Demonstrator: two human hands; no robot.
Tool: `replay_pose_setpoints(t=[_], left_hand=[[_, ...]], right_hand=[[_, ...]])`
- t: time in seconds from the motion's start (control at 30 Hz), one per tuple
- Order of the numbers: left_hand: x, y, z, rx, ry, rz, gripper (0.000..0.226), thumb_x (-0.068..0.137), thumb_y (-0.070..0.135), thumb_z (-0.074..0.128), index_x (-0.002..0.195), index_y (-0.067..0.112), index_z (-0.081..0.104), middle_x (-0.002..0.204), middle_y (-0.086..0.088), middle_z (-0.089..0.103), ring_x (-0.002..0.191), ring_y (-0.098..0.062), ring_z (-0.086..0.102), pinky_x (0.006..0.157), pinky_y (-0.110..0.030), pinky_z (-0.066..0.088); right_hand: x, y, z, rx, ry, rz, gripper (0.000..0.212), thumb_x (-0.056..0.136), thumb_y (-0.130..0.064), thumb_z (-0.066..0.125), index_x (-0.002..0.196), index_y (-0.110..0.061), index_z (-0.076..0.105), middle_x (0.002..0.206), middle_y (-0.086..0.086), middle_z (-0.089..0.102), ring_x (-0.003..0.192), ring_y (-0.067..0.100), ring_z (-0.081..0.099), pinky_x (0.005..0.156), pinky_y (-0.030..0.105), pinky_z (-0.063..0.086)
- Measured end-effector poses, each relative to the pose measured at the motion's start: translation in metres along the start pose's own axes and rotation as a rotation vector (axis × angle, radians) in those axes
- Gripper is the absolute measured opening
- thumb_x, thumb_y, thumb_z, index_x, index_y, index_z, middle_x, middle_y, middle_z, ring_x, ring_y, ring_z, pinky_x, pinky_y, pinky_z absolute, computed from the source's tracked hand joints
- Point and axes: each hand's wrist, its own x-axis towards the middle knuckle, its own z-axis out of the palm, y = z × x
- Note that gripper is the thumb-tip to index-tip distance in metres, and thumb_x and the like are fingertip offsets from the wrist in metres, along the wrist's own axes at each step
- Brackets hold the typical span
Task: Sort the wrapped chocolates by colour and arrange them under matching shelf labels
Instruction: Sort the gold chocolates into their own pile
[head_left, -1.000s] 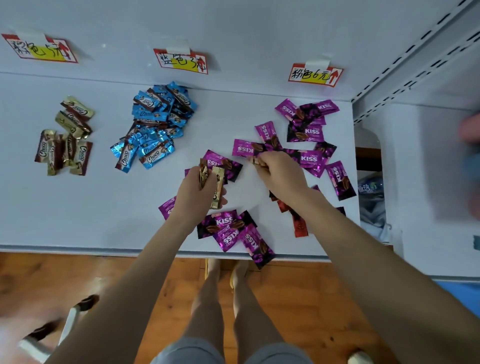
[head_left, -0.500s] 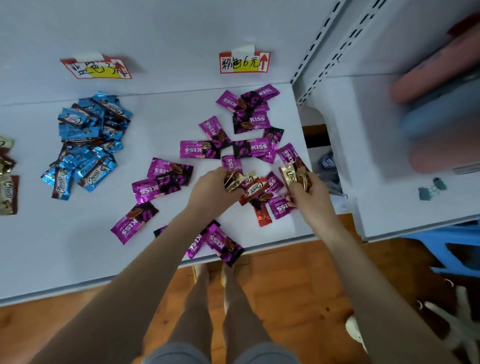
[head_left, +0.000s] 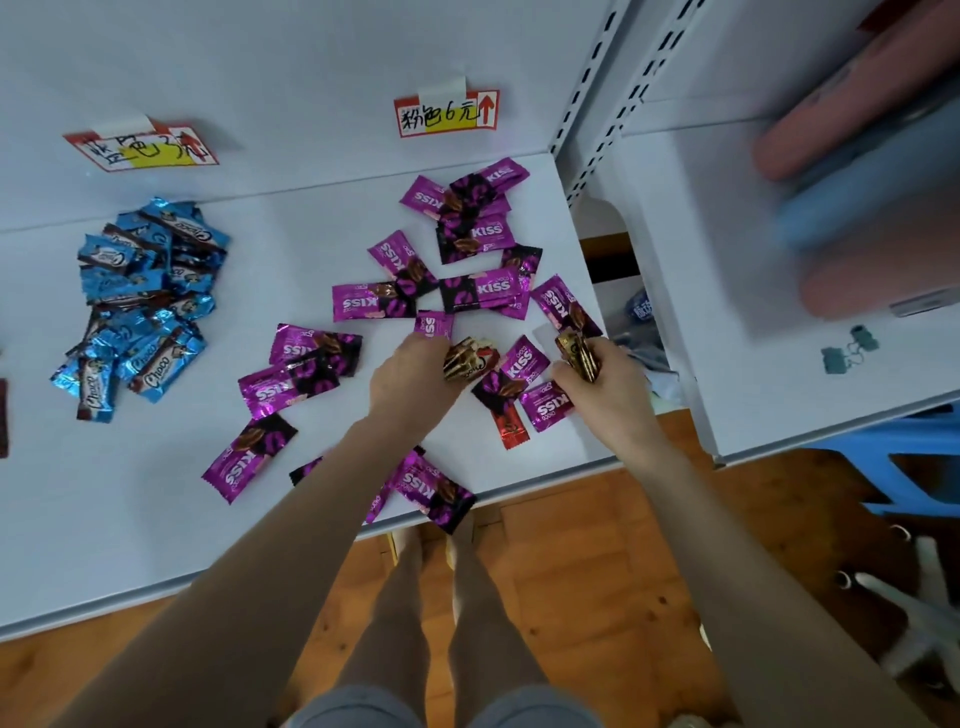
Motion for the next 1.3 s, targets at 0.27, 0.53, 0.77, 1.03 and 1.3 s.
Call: replay_pose_setpoints(t=[0.27, 0.53, 0.77, 1.03, 1.3], left_hand=[[-0.014, -0.026, -0.023, -0.387, 0.156, -0.147, 0.016, 0.087, 0.019, 0.064, 0.079, 0.008, 0.056, 0.062, 0.006, 0.051, 0.053, -0.006, 0.043, 0.043, -0.012, 0.033], [-0.023, -0.029, -0.033, -0.447, 0.174, -0.193, 0.029, 0.083, 0.017, 0.068, 0.064, 0.011, 0.048, 0.058, 0.003, 0.046, 0.051, -0.008, 0.039, 0.044, -0.005, 0.033], [-0.039, -0.027, -0.045, -0.724, 0.221, -0.249, 0.027, 0.083, 0.012, 0.068, 0.061, 0.013, 0.052, 0.048, 0.008, 0.049, 0.039, 0.0, 0.042, 0.042, -0.011, 0.035], [-0.084, -0.038, -0.061, -0.879, 0.372, -0.381, 0.019, 0.085, 0.015, 0.067, 0.068, 0.018, 0.058, 0.052, 0.0, 0.054, 0.034, 0.002, 0.044, 0.035, -0.009, 0.031], [-0.163, -0.099, -0.083, -0.895, 0.644, -0.548, 0.019, 0.084, 0.016, 0.069, 0.069, 0.011, 0.057, 0.052, 0.0, 0.051, 0.037, 0.0, 0.044, 0.039, -0.009, 0.03]], right_hand=[[0.033, -0.025, 0.031, -0.54, -0.17, -0.317, 0.021, 0.089, -0.031, 0.057, 0.1, -0.012, 0.057, 0.086, -0.005, 0.054, 0.08, 0.012, 0.053, 0.065, 0.023, 0.037], [0.051, -0.043, 0.045, -0.829, -0.345, -0.422, 0.042, 0.086, -0.032, 0.061, 0.123, -0.016, 0.051, 0.113, 0.01, 0.048, 0.096, 0.024, 0.055, 0.076, 0.029, 0.037], [0.042, -0.041, 0.031, -0.589, -0.344, -0.374, 0.014, 0.086, -0.024, 0.061, 0.09, -0.016, 0.05, 0.078, -0.009, 0.048, 0.076, 0.012, 0.048, 0.058, 0.021, 0.033], [0.012, -0.062, 0.032, -0.255, -0.241, -0.379, 0.017, 0.091, -0.023, 0.055, 0.098, -0.007, 0.053, 0.074, -0.008, 0.051, 0.066, 0.001, 0.048, 0.056, 0.007, 0.037], [-0.026, -0.111, 0.112, -0.342, -0.408, -0.58, 0.014, 0.093, -0.026, 0.051, 0.095, -0.013, 0.047, 0.071, -0.011, 0.047, 0.063, 0.001, 0.045, 0.053, 0.006, 0.035]])
